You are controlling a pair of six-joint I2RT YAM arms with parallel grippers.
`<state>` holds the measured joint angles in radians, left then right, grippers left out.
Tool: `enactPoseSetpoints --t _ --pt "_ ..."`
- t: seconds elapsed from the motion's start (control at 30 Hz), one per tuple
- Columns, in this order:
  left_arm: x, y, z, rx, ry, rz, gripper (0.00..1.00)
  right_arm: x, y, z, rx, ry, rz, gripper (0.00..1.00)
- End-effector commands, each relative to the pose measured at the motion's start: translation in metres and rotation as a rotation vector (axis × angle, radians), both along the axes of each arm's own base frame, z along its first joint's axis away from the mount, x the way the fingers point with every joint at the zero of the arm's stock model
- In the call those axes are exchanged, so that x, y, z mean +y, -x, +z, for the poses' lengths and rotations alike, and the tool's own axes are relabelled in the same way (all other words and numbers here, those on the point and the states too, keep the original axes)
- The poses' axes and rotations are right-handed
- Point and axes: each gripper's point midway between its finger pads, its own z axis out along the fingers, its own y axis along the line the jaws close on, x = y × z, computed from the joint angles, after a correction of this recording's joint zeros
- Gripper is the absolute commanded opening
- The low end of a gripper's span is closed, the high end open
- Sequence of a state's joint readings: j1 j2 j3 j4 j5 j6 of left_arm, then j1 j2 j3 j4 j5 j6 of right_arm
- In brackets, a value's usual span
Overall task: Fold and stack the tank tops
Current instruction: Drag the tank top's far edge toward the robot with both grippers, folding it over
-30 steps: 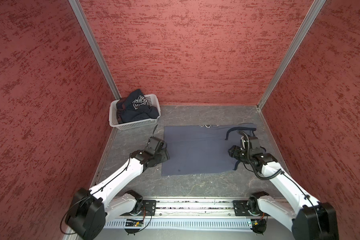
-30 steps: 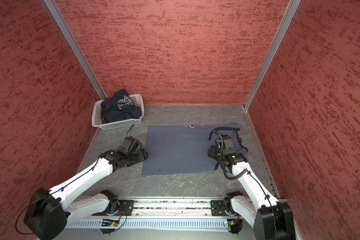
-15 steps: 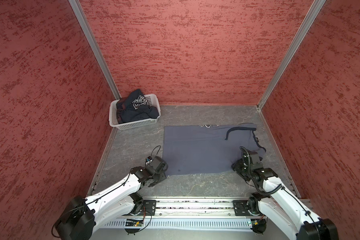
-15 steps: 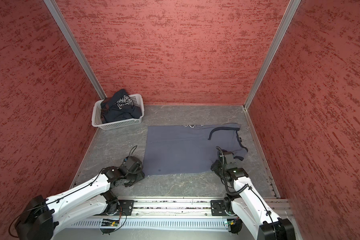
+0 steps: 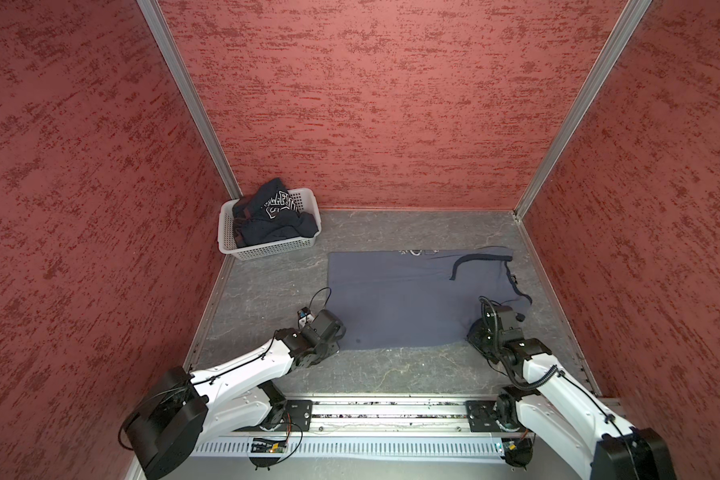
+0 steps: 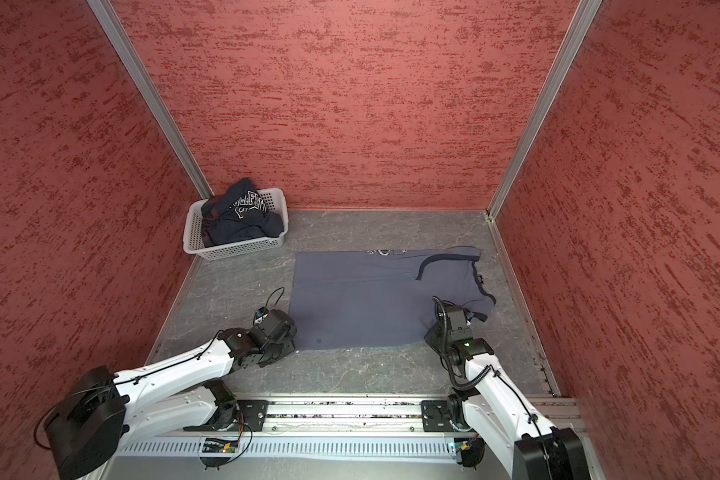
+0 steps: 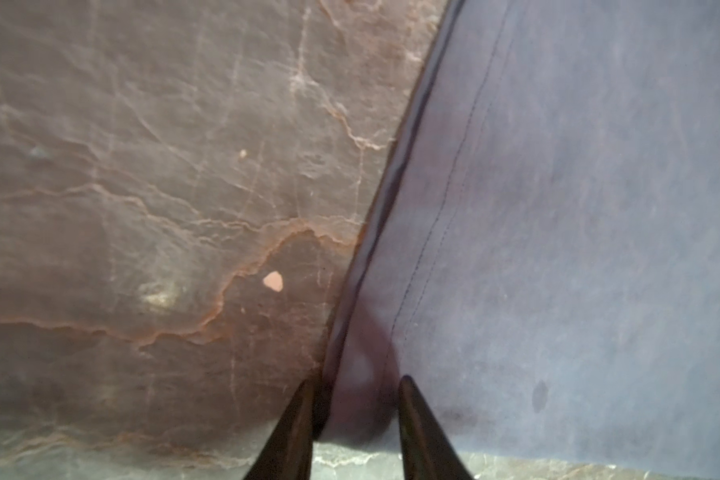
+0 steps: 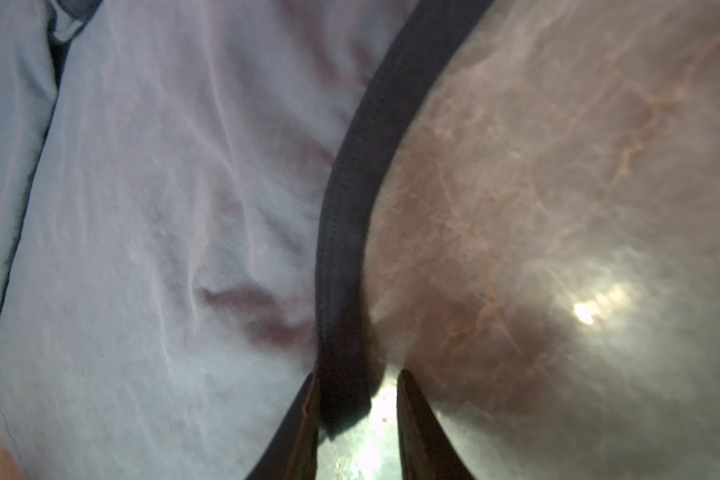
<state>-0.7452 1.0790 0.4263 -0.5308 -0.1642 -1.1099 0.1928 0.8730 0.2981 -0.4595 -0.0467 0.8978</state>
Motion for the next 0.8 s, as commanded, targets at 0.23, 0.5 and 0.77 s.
enactPoseSetpoints --t 0.23,0.5,0.77 --pt "0.007 -0.005 0.007 -0.022 -0.015 0.017 0.14 -0.001 -0.016 0.017 -0.059 0.033 0.021 0.09" --pt "0.003 -0.022 0.024 -0.069 0.008 0.02 0.0 -0.002 -0.03 0.037 -0.096 0.092 0.074 0.0" --pt "-0.002 -0.054 0.038 -0.101 0.041 0.028 0.0 0.006 -0.052 0.044 -0.103 0.133 0.181 0.0"
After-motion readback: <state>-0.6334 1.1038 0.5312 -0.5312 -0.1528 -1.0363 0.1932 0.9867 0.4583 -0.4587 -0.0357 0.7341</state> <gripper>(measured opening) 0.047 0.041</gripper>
